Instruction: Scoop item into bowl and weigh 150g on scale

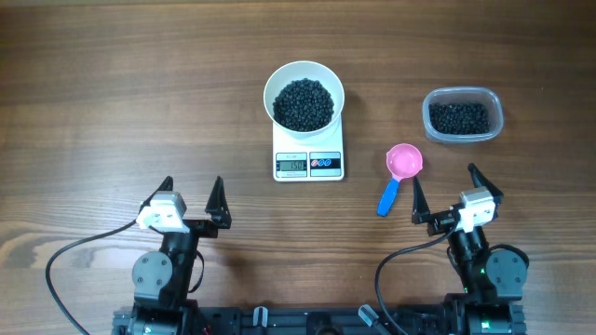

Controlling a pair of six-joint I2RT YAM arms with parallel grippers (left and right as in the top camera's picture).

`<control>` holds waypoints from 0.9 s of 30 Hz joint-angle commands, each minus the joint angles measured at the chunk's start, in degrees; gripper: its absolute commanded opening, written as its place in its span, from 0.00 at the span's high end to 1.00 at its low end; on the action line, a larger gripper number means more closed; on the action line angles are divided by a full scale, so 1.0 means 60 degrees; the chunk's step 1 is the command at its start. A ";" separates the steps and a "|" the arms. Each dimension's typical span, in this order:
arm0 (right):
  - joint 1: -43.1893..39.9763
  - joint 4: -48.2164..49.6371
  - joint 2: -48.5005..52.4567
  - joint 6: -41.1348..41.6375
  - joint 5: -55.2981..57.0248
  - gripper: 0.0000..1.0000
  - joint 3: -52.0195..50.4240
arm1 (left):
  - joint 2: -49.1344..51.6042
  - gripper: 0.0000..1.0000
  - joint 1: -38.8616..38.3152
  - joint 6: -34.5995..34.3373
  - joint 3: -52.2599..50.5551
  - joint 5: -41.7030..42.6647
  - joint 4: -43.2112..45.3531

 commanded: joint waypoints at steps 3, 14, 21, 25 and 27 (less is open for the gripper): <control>0.0066 0.0055 -0.0044 0.0171 0.0160 0.00 -0.0011 | -0.0091 0.00 0.0080 0.0350 -0.0036 -0.0062 -0.0018; 0.0066 0.0055 -0.0044 0.0171 0.0157 0.00 -0.0011 | -0.0091 0.00 0.0076 0.0444 -0.0036 -0.0058 -0.0007; 0.0066 0.0051 -0.0044 0.0171 0.0160 0.00 -0.0011 | -0.0091 0.00 0.0076 0.0444 -0.0036 -0.0058 -0.0007; 0.0066 0.0055 -0.0044 0.0171 0.0157 0.00 -0.0011 | -0.0091 0.00 0.0076 0.0444 -0.0036 -0.0058 -0.0007; 0.0066 0.0055 -0.0044 0.0175 0.0157 0.00 -0.0011 | -0.0091 0.00 0.0076 0.0444 -0.0036 -0.0058 -0.0007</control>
